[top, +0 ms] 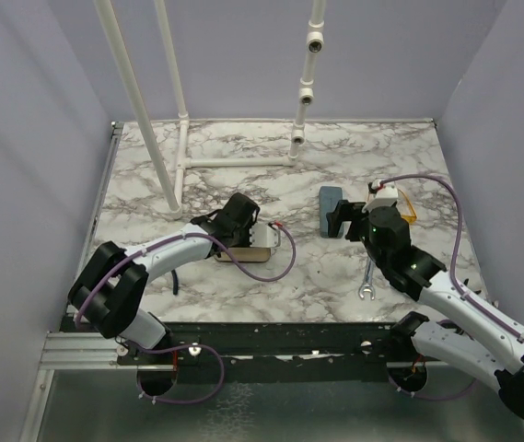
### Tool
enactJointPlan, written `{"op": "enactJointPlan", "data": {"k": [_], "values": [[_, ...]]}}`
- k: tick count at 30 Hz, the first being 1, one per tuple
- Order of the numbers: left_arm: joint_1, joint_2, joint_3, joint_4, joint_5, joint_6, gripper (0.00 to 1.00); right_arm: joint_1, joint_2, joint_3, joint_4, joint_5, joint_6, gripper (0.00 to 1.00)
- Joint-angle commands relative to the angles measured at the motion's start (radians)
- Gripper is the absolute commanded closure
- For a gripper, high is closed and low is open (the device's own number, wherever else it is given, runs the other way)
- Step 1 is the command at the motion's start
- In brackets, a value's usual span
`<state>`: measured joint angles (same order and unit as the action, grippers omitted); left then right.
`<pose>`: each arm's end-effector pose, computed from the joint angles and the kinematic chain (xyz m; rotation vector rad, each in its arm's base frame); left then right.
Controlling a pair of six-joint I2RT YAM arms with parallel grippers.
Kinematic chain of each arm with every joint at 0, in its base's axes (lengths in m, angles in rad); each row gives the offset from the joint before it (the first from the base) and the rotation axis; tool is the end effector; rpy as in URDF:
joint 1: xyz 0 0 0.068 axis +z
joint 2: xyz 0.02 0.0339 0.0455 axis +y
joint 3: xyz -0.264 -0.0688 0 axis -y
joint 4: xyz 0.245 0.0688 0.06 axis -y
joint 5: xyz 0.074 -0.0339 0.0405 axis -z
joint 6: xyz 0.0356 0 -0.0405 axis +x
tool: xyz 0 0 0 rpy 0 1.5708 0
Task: Organize the sunglasses
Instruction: Place the sunglasses case at the center of the board.
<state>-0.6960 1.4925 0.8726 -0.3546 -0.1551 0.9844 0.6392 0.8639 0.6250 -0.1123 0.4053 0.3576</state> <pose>0.2299 -0.1849 0.1929 1.8631 1.7513 0.3095 0.1697 0.1086 0.2778 0.0034 1.9028 0.2891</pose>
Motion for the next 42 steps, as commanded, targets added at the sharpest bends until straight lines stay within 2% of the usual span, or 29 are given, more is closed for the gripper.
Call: {"op": "enactJointPlan", "data": {"k": [1,5,8,10,15,23,30,36,42], "values": [[-0.007,0.009,-0.022,0.062,0.021,0.02,1.0,-0.01,-0.011,-0.025,0.023,0.029,-0.033,0.0],[-0.007,-0.003,-0.052,0.07,0.035,0.023,0.99,-0.013,-0.005,-0.027,0.039,0.017,-0.035,0.0],[-0.007,-0.014,-0.061,0.069,0.046,0.022,0.73,-0.014,0.006,-0.024,0.043,0.008,-0.038,0.0],[-0.007,-0.021,-0.063,0.07,0.049,0.02,0.63,-0.016,0.013,-0.021,0.043,0.006,-0.038,0.0],[-0.007,-0.035,-0.061,0.069,0.051,0.023,0.6,-0.019,0.027,-0.022,0.045,0.015,-0.033,0.0],[-0.008,-0.074,-0.033,0.022,0.067,0.009,0.4,-0.043,0.059,-0.019,0.036,0.023,-0.016,0.0],[-0.015,-0.101,-0.005,-0.024,0.072,0.022,0.33,-0.088,0.104,0.001,0.007,0.029,0.051,0.0],[-0.026,-0.142,0.036,-0.08,0.111,-0.02,0.31,-0.269,0.141,-0.006,-0.012,-0.02,0.154,0.0],[-0.025,-0.187,0.143,-0.15,0.14,-0.252,0.18,-0.547,0.207,-0.013,-0.137,-0.097,0.351,0.0]]}}
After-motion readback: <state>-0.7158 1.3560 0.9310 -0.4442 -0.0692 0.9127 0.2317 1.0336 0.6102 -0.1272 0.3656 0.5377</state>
